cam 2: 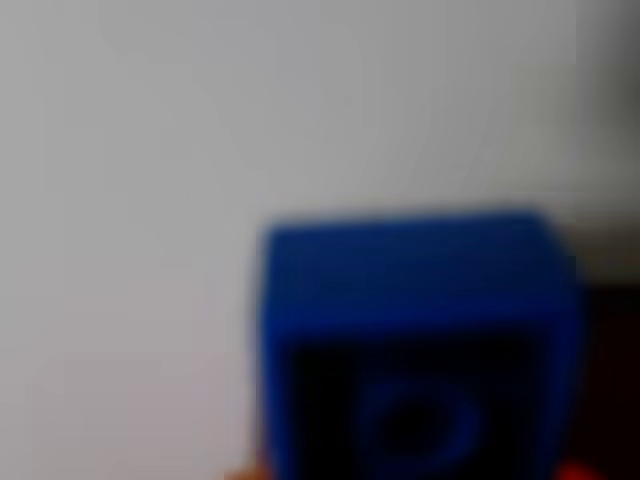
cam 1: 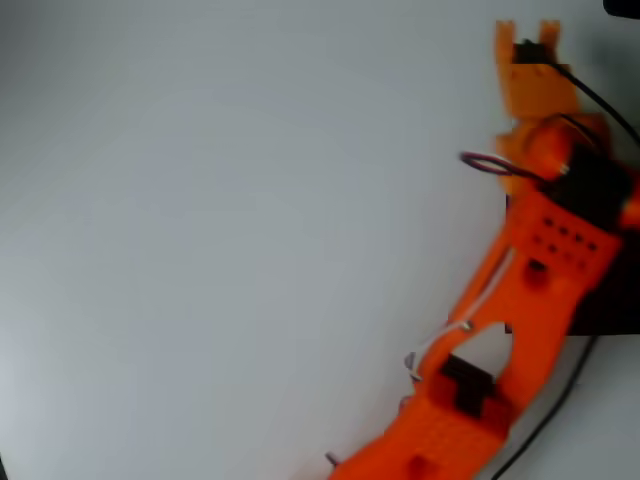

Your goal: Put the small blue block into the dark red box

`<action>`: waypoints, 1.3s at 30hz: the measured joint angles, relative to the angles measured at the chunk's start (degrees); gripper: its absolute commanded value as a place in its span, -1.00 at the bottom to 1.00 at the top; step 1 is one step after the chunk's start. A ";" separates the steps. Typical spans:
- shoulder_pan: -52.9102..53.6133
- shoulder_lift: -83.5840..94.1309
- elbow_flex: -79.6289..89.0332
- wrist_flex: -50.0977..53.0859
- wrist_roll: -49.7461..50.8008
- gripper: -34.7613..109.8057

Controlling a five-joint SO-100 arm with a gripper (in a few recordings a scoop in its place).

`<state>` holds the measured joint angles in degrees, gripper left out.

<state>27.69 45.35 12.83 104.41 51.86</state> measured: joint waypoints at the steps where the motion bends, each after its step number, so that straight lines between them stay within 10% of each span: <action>1: 1.32 2.11 1.41 0.09 -1.58 -0.51; 16: 18.37 1.14 8.88 0.35 -13.89 -0.47; 39: 16.17 12.57 31.29 -0.97 -26.28 -0.37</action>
<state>43.86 57.92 44.12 103.45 25.58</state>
